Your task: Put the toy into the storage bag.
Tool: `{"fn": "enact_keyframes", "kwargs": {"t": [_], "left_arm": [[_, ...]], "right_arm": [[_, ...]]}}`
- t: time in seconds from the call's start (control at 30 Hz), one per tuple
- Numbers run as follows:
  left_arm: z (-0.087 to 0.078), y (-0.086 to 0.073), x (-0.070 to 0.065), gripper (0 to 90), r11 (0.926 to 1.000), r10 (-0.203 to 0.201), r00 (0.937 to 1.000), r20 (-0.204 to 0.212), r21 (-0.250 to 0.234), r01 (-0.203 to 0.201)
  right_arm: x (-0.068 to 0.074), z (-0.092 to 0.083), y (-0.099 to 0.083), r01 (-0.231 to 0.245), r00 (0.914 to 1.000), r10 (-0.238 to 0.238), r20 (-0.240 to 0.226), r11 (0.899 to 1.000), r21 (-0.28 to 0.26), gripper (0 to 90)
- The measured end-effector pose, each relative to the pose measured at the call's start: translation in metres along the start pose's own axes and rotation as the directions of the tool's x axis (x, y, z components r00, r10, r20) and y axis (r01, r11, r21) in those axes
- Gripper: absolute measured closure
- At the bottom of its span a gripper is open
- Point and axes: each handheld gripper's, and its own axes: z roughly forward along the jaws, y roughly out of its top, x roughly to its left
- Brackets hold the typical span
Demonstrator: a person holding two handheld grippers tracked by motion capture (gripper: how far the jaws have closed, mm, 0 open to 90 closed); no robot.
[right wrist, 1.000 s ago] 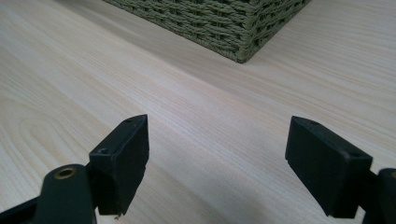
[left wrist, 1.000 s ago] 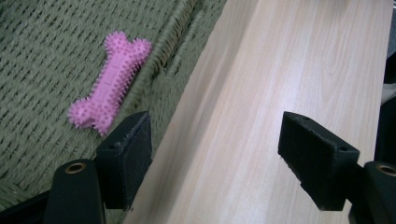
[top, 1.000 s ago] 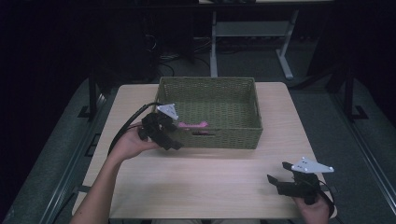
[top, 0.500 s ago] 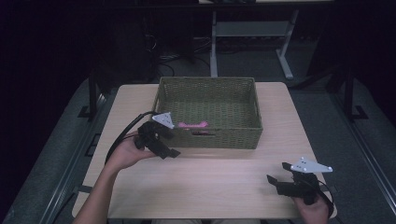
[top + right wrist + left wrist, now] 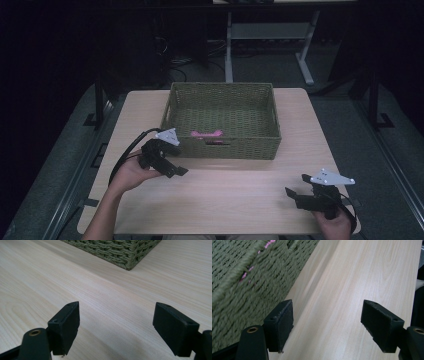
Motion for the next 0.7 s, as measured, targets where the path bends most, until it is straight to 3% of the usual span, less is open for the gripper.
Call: {"fn": "enact_keyframes", "kwargs": {"t": [0.37,0.53,0.7], "left_arm": [[0.001,-0.024,-0.008,25.6,0.9997,-0.024,0.9996,-0.012,0.003,0.024],[0.000,-0.036,-0.013,25.6,0.9987,-0.049,0.9983,-0.031,-0.017,0.048],[0.006,-0.052,-0.025,25.6,0.9952,-0.070,0.9966,-0.043,-0.072,0.067]], "right_arm": [[0.001,-0.001,0.000,0.002,1.0000,-0.002,0.004,1.000,0.000,21.2],[0.002,-0.001,0.000,0.004,1.0000,-0.004,0.005,1.000,-0.001,21.2],[0.004,-0.002,0.000,0.007,0.9999,-0.007,0.007,1.000,-0.003,21.3]]}}
